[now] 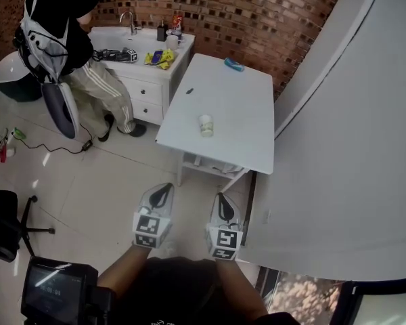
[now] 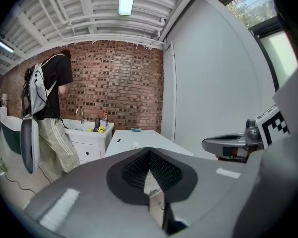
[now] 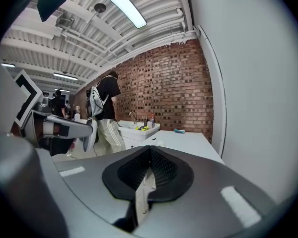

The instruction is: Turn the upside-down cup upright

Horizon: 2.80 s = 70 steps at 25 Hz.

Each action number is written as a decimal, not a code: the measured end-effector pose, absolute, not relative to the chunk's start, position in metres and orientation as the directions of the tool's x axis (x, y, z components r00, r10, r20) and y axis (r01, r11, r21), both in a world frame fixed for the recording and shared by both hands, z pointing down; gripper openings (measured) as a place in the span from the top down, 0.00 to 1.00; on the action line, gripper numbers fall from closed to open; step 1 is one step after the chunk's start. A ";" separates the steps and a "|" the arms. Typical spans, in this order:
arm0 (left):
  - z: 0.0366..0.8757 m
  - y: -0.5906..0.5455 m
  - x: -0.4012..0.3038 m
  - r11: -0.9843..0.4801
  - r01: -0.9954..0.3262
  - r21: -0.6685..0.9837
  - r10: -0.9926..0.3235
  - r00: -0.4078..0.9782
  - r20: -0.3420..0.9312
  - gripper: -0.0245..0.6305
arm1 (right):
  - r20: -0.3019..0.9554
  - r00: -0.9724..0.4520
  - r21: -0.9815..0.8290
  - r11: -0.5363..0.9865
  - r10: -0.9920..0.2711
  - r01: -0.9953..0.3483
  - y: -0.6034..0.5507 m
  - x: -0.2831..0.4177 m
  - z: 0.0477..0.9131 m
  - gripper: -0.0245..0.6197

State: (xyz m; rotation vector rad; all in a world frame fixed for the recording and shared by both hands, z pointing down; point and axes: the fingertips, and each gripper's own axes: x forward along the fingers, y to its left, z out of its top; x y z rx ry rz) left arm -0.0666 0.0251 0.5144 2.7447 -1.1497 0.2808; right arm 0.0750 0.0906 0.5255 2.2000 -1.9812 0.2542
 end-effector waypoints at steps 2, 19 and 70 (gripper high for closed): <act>0.514 0.015 -0.067 -0.693 -0.718 0.072 -0.690 0.688 0.224 0.97 | 0.241 0.114 0.017 -0.113 -0.964 -0.993 0.085 0.078 0.527 0.94; 0.525 -0.010 -0.049 -0.729 -0.684 -0.004 -0.661 0.703 0.262 0.97 | 0.240 0.179 -0.029 -0.192 -0.954 -0.981 0.061 0.106 0.536 0.94; 0.575 -0.196 0.027 -0.608 -0.794 0.027 -0.721 0.566 0.400 0.97 | 0.494 -0.120 -0.053 0.108 -0.861 -0.993 -0.164 0.177 0.611 0.94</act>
